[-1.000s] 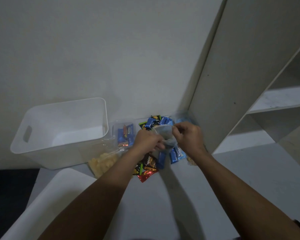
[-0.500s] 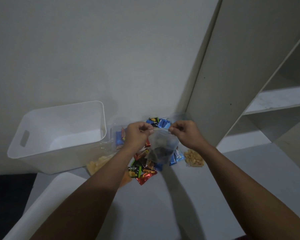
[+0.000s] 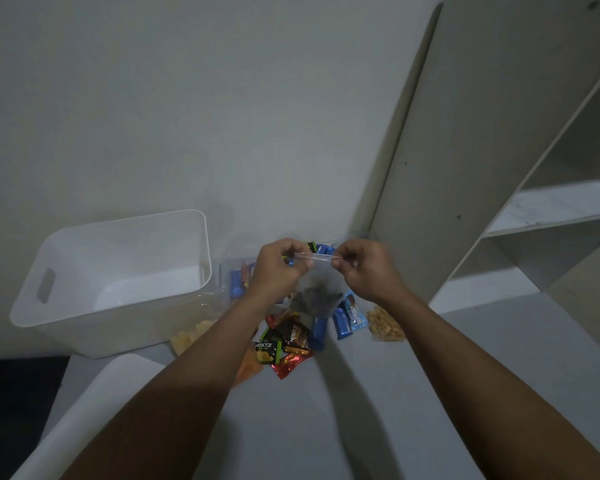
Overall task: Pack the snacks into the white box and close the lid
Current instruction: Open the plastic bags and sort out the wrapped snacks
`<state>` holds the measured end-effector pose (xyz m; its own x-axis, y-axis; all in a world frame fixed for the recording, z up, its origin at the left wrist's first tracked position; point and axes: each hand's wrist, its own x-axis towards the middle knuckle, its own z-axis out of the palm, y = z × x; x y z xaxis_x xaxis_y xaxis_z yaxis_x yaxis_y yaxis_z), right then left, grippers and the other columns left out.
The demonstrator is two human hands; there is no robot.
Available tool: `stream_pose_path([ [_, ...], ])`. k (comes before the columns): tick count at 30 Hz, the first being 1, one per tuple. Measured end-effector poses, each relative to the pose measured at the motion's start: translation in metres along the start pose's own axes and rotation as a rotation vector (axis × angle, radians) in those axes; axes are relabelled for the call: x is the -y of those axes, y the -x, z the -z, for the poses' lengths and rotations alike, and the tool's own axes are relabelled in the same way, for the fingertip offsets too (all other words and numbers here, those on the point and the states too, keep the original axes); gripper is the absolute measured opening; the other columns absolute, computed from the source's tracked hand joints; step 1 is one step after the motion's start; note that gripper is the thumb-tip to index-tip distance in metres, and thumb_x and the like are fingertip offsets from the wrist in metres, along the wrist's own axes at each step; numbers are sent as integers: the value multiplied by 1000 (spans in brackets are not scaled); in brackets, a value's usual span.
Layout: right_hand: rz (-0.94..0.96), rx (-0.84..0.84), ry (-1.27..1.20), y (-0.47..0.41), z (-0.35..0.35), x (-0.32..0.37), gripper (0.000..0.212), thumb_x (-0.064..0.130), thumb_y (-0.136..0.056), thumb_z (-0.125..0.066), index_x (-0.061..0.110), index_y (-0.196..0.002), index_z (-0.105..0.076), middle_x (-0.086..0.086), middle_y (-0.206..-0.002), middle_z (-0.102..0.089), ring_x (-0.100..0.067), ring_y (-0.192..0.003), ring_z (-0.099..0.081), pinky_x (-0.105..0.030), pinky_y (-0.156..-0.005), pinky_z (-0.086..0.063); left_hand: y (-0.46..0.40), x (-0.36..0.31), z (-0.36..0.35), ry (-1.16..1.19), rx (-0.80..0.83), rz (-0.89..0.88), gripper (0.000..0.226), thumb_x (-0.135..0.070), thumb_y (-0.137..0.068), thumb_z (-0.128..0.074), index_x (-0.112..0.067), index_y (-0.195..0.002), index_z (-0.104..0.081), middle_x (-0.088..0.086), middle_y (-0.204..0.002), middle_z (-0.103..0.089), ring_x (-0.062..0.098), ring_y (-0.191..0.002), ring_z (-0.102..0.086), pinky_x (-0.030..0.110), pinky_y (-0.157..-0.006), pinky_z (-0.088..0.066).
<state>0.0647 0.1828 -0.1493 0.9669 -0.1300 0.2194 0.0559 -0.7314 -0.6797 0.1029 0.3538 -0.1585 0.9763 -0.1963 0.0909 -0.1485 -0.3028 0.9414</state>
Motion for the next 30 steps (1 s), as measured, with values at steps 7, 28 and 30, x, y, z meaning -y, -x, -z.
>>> stream_pose_path([
  [7,29,50,8,-1,2,6,8,24,-85,-69,19,-91,-71,6,-83,-66,-10,-80,-60,-29,-70,-51,-4,-2,0,-65,-79,-62,7,-7,-80,-73,-14,-79,-72,-4,-75,-65,9,-72,-58,19,-66,-44],
  [28,42,2,44,3,4,17,3,19,-88,-65,19,-85,-67,4,-79,-62,-14,-76,-56,-31,-67,-46,7,-16,2,75,-48,-7,4,-5,-81,-72,-9,-81,-74,1,-77,-68,16,-78,-64,30,-74,-55],
  [30,59,5,68,3,5,18,4,22,-87,-66,19,-88,-68,5,-82,-64,-14,-79,-59,-34,-71,-51,8,-16,2,75,-76,9,5,-4,-80,-72,-9,-80,-73,3,-75,-68,17,-75,-64,30,-74,-55],
])
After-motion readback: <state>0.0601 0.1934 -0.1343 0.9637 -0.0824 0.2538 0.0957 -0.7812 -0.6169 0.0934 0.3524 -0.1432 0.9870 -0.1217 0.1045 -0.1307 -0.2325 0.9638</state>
